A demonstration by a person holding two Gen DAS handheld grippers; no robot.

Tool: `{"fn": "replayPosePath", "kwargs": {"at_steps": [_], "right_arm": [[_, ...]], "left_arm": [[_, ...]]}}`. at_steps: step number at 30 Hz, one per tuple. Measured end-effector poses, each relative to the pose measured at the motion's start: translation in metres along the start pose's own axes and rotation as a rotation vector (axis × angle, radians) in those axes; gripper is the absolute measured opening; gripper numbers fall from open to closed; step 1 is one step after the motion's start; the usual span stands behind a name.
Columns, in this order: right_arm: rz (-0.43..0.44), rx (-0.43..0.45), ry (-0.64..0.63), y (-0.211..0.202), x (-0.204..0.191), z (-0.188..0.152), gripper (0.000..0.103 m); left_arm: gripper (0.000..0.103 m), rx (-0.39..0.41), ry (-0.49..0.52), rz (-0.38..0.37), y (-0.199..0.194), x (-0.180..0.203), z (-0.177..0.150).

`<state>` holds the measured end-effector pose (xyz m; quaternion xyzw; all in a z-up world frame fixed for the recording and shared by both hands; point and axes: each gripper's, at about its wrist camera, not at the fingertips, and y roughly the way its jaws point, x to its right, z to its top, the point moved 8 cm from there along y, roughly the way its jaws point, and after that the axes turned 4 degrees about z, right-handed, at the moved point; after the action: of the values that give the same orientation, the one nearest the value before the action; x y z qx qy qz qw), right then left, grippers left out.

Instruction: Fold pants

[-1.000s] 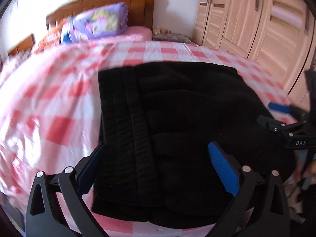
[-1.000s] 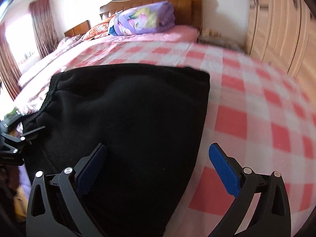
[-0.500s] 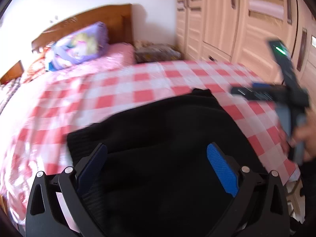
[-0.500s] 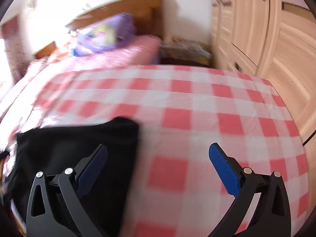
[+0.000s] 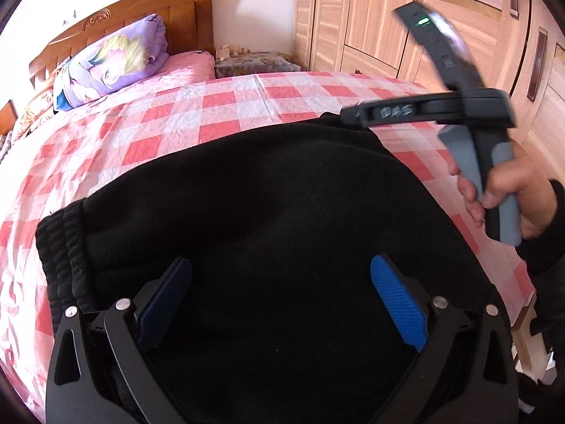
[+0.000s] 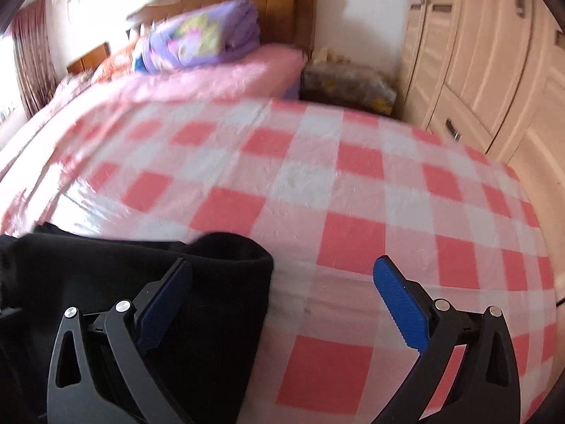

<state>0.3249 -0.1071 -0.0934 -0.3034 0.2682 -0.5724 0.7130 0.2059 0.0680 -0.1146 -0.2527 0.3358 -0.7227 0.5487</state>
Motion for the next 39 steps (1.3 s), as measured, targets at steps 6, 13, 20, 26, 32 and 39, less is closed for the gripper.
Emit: {"fn": "replayPosePath", "kwargs": {"at_steps": [6,13,20,26,32,39], "right_arm": [[-0.018,-0.087,-0.132,0.03,-0.023,-0.007,0.099],[-0.017,-0.048,-0.049,0.019,-0.015,0.001,0.099],[0.079,0.028,0.066,-0.037,-0.008,-0.012,0.099],[0.207,0.065,-0.077,-0.107,-0.074,-0.071,0.099],[0.17,0.062,-0.182,-0.099,-0.1,-0.127,0.099],[0.156,0.114,-0.201,-0.15,-0.102,-0.126,0.099]], "left_arm": [[0.102,0.005,-0.01,0.003,0.0,0.0,0.0],[0.102,0.01,-0.019,-0.009,0.002,-0.002,-0.001],[0.101,0.071,-0.082,0.04,-0.044,-0.02,-0.013],[0.101,0.074,-0.173,0.143,-0.071,-0.077,-0.046],[0.102,0.056,-0.306,0.03,-0.049,-0.1,-0.067],[0.101,0.091,-0.2,0.185,-0.075,-0.085,-0.065]]}}
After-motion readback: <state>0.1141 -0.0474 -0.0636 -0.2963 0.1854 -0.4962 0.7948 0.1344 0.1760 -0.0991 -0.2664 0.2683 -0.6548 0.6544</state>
